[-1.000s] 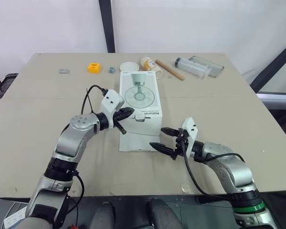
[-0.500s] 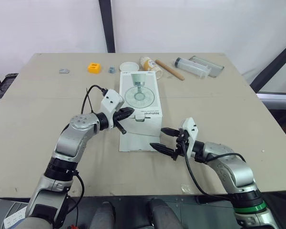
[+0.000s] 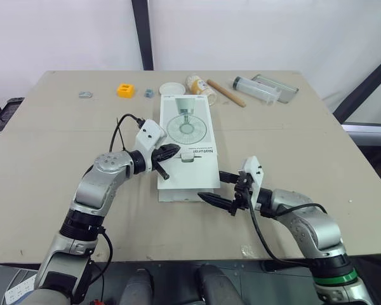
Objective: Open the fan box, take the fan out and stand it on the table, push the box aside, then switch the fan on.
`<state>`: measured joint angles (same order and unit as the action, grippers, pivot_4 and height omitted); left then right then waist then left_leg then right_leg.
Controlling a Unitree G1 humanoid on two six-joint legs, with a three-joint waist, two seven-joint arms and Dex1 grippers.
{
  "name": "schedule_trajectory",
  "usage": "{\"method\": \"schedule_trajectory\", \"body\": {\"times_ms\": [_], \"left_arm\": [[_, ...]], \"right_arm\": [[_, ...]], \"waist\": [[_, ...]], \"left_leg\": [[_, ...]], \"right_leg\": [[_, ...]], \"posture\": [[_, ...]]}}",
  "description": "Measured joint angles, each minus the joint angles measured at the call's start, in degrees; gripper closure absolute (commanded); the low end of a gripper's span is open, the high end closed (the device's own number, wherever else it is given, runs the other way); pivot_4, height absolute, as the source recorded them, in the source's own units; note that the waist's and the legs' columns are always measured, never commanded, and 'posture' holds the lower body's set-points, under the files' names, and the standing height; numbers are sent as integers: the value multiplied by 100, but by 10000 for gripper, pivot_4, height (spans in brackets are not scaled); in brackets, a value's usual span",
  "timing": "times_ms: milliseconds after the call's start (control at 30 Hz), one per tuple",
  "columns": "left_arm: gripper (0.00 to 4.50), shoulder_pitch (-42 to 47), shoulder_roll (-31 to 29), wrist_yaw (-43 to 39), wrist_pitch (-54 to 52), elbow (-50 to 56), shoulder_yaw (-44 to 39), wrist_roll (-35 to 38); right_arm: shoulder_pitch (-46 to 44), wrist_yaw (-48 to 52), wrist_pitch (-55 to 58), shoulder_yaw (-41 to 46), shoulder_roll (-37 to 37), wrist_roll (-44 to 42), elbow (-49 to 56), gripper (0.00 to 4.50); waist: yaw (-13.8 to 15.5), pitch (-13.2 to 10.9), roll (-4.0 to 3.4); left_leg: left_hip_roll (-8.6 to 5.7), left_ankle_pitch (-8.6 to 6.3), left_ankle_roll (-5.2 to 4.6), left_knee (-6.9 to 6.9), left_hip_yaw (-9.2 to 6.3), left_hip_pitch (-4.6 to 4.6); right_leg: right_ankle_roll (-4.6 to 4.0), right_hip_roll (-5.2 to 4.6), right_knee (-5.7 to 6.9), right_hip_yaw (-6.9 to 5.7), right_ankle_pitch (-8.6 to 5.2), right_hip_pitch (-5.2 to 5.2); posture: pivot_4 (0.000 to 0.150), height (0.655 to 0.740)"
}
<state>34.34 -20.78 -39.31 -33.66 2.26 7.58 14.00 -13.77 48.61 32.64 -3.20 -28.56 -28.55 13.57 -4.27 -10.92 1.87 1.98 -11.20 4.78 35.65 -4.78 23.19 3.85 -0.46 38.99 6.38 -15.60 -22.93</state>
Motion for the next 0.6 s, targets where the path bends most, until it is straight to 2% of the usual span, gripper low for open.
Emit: {"method": "schedule_trajectory", "body": {"times_ms": [600], "left_arm": [[43255,141,-86,-123,162,-333,-162,21]], "right_arm": [[-78,-152,421,296,-117,-609,758,0]], "waist": [[-1,0,0]], "left_leg": [[0,0,0,0,0,-1]], "right_leg": [[0,1,0,0,0,0]], "posture": [[1500,7400]]}}
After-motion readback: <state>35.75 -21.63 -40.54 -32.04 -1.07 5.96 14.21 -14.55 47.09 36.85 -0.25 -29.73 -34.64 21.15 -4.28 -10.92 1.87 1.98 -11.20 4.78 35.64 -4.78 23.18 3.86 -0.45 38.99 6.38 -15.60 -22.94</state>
